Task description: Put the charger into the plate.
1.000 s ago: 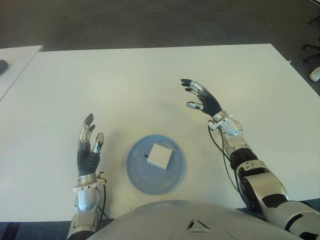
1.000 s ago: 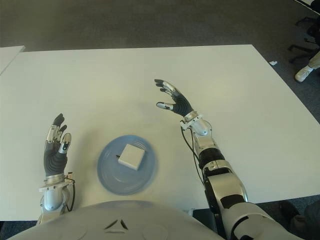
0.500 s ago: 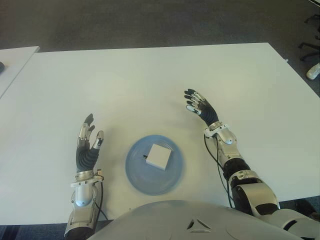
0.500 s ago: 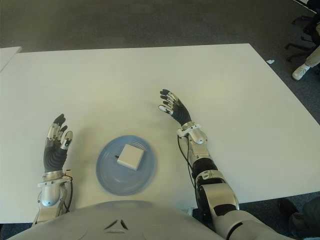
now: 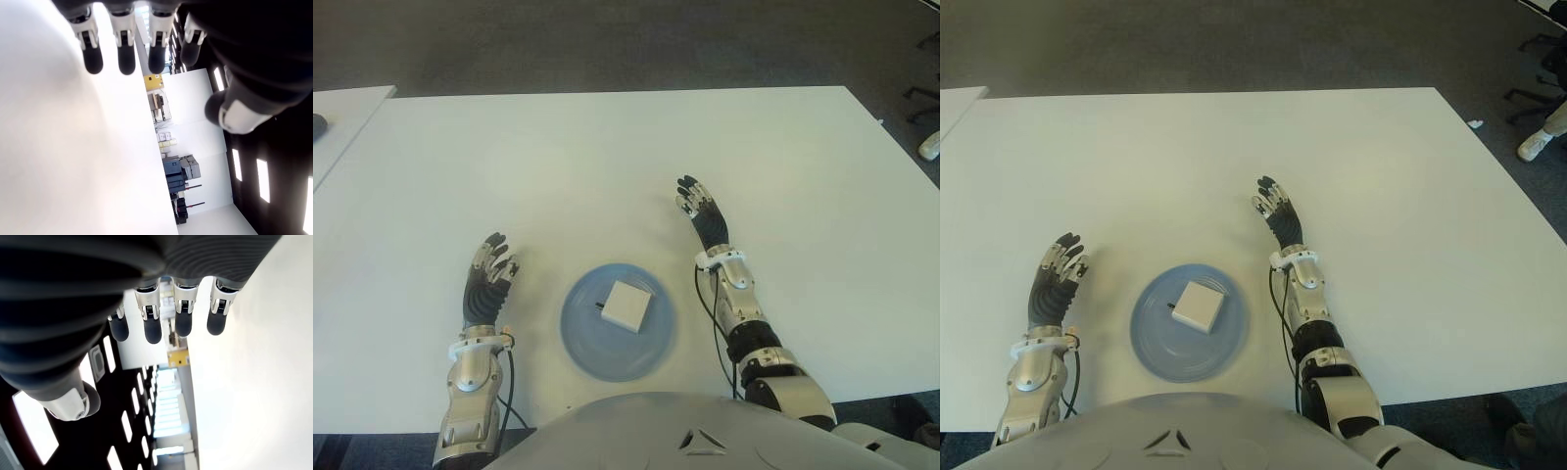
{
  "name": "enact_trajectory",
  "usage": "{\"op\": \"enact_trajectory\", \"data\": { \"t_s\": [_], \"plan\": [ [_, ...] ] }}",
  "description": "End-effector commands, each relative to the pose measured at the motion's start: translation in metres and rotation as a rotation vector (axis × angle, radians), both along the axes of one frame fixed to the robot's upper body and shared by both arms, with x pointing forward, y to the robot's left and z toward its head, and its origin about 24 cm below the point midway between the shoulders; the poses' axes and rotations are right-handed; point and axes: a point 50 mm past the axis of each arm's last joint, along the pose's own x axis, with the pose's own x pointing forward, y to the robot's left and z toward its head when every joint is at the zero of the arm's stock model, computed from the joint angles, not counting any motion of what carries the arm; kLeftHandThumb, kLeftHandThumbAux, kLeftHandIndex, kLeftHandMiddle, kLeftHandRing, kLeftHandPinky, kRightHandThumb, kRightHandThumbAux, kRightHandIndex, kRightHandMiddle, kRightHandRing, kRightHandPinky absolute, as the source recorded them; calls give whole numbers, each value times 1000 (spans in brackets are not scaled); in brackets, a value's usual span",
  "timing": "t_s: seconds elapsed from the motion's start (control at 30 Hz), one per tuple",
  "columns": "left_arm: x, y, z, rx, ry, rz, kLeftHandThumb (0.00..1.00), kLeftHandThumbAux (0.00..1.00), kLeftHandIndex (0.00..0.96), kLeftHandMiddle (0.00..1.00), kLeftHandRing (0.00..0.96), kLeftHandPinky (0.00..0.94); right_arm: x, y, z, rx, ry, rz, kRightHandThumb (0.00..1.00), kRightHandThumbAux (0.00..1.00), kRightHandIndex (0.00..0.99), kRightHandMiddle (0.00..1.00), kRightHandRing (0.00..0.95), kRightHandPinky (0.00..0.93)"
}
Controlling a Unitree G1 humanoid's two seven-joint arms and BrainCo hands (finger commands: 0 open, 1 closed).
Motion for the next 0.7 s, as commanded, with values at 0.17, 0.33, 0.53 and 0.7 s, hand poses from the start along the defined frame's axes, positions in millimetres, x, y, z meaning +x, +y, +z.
{"op": "enact_trajectory", "data": {
  "t_s": [0.17,0.33,0.53,0.7],
  "plan": [
    [6,-3,3,-50,14,-65,195,594,144,169,180,211,-4,-1,-6,-13,102,-38,194,606,107,148,70,18],
    [10,-5,4,-48,-12,-98,186,583,134,154,163,189,-9,-2,-10,-15,91,-30,209,617,93,148,73,11],
    [12,-6,5,-86,-74,-119,185,555,119,118,123,147,-23,-14,-10,-11,-1,-31,257,628,86,158,79,1],
    [13,-5,4,-111,-125,-129,209,515,124,113,113,150,-28,-28,-11,-22,-51,-30,247,596,92,165,86,0]
  ]
}}
